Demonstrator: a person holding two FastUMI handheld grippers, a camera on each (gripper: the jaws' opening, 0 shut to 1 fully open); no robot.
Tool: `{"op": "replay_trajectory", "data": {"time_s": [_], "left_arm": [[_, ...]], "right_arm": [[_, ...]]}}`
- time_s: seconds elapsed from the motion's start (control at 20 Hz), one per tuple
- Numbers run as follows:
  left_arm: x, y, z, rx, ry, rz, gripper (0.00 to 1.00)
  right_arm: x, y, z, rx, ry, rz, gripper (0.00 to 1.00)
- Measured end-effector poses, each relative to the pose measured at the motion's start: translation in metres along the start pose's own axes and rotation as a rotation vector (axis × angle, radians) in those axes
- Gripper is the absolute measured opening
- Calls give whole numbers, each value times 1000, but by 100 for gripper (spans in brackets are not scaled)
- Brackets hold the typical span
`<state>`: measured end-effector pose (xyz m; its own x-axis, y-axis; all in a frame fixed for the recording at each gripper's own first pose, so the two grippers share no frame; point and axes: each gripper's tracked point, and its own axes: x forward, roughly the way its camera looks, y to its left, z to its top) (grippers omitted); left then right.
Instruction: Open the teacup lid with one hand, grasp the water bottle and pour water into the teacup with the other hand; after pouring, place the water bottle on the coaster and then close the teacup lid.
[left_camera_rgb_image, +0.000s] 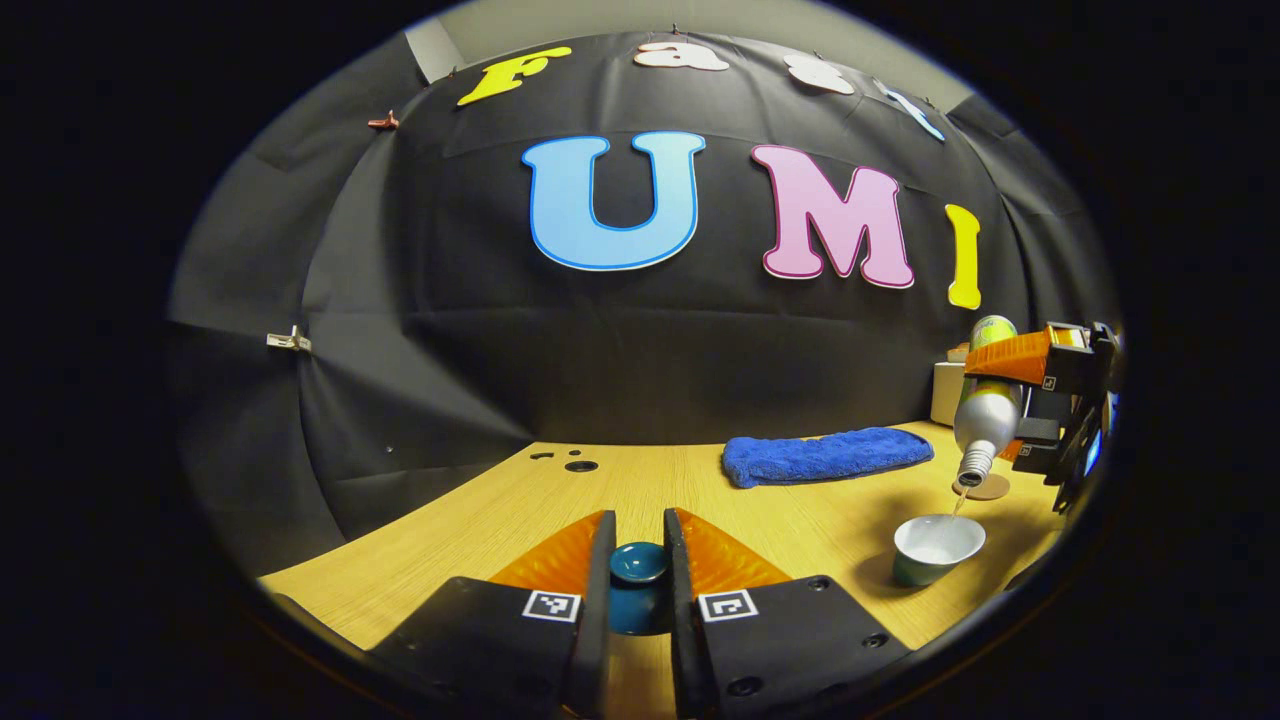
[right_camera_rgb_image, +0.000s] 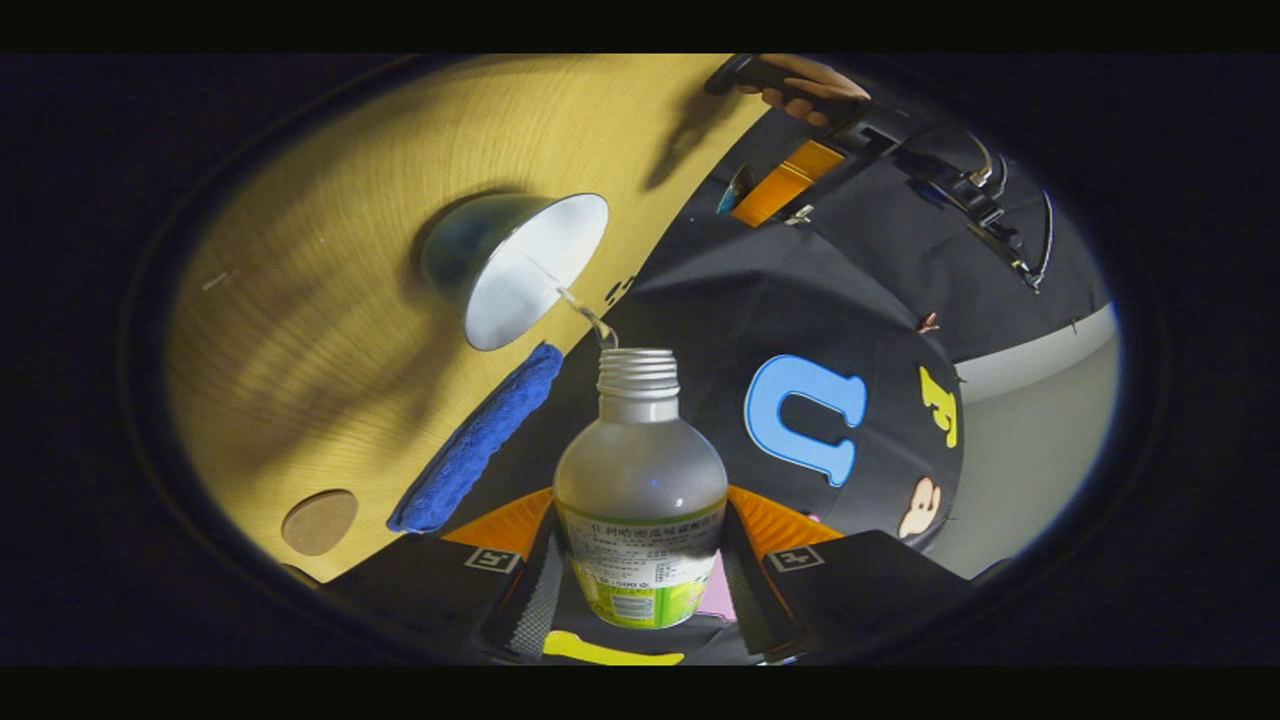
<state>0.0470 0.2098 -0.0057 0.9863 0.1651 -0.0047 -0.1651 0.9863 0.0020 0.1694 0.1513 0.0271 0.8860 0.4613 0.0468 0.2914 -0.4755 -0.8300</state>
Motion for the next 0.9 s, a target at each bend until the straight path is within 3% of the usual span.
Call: {"op": "replay_trajectory", "data": {"time_s": [0.1, 0.65, 0.7, 0.9], "left_arm": [[0, 0, 0, 0, 0, 0, 29], [0, 0, 0, 0, 0, -1, 29], [0, 1, 0, 0, 0, -1, 29], [0, 0, 0, 0, 0, -1, 29]], "right_arm": [[0, -1, 0, -5, -4, -9, 77], [-1, -7, 5, -61, -23, -44, 71], [-1, -6, 5, -58, -22, -44, 77], [-3, -7, 7, -68, -28, -52, 74]]}}
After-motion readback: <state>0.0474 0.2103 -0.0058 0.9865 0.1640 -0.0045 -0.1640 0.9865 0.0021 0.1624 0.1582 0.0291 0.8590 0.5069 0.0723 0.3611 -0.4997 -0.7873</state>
